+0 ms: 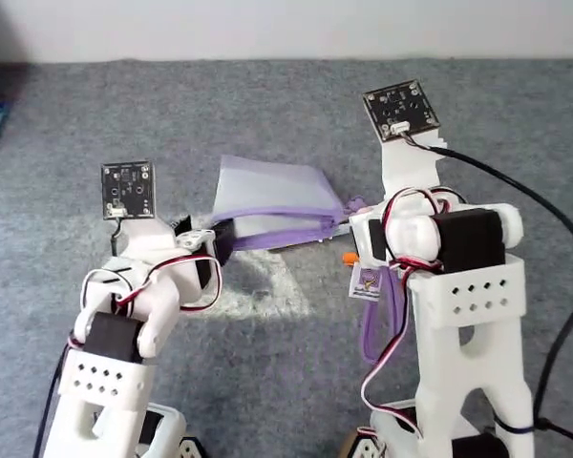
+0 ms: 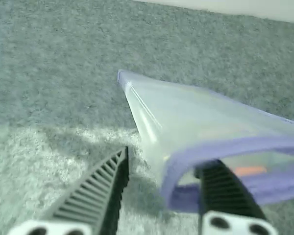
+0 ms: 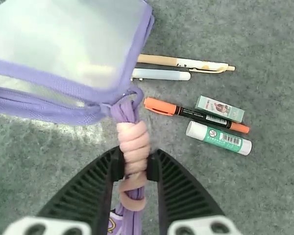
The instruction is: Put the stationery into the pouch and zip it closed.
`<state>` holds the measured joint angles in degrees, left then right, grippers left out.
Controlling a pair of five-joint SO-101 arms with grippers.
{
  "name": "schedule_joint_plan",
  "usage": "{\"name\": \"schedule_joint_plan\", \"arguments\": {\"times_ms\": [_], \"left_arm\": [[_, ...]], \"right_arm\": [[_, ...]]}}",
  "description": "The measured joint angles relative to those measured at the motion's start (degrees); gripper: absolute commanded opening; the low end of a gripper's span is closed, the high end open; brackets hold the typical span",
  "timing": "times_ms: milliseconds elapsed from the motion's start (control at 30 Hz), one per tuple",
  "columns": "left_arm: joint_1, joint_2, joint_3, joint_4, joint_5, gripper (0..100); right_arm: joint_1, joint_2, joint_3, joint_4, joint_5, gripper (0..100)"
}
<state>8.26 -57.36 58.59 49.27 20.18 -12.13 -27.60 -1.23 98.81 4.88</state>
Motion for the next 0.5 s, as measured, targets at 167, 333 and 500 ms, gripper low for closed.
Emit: {"name": "schedule_joint_plan", "arguments": {"times_ms": [167,333,500], "left_arm": [[0.00,0.18,4.75,-7.21,0.00,21],[0.44,0.26,7.38,-10.55,-1.85,1],[0.44,0.26,7.30,-10.37,-6.51,1]], "right_arm": [[0.00,0.00,0.00,0.62,0.00,0.7],[0.00,0.00,0.00,1.05,0.00,0.7],[0.00,0.00,0.00,0.79,0.00,0.7]]}}
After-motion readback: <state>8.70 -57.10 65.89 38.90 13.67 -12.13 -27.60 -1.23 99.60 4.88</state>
